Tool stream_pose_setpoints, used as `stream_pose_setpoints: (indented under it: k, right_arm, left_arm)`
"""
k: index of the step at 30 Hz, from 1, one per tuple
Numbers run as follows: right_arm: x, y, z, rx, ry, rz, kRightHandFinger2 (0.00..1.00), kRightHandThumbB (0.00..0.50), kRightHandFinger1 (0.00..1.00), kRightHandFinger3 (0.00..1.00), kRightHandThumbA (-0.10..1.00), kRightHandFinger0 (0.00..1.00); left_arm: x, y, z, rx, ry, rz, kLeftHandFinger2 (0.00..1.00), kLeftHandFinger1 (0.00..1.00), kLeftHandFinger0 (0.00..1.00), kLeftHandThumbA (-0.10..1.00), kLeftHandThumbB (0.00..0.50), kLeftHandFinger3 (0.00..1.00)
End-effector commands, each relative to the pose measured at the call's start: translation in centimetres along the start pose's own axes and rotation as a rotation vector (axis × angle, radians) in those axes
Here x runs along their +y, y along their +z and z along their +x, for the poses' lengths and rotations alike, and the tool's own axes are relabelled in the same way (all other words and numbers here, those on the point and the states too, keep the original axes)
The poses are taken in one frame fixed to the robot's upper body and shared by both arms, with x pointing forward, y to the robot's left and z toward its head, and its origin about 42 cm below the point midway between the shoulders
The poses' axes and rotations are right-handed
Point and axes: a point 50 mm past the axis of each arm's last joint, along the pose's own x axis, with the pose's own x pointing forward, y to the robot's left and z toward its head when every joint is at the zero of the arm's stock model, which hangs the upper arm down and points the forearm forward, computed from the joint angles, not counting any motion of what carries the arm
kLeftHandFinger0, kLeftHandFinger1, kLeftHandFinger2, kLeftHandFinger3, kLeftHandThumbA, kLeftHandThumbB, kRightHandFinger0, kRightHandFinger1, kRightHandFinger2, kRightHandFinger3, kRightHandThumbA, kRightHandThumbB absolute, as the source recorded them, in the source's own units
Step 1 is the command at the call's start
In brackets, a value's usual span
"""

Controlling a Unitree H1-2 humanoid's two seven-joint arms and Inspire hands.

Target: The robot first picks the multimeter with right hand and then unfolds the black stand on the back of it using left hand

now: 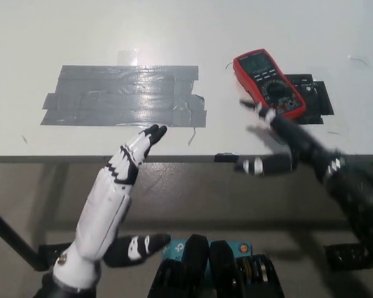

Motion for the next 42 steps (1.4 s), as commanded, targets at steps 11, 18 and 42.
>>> stream_pose_setpoints:
  k: [11, 18, 42]
  right_arm:
    - [3.9, 1.2, -10.7, -0.233, -0.520, 0.130, 1.00, 0.211, 1.00, 1.00, 0.95, 1.00]
    - [8.7, -2.1, -13.1, -0.107, -0.408, 0.191, 1.00, 0.232, 1.00, 1.00, 0.92, 1.00]
    - [12.1, -3.2, -15.6, -0.025, -0.347, 0.205, 1.00, 0.205, 1.00, 1.00, 0.86, 1.00]
  left_arm:
    - [0.0, -8.1, -5.5, 0.476, -0.050, -0.184, 1.00, 1.00, 1.00, 1.00, 0.117, 1.00]
    - [-1.4, -6.7, -10.5, 0.608, -0.115, -0.185, 1.00, 1.00, 1.00, 1.00, 0.117, 1.00]
    - [-2.3, -5.4, -14.3, 0.692, -0.162, -0.196, 1.00, 1.00, 1.00, 1.00, 0.157, 1.00]
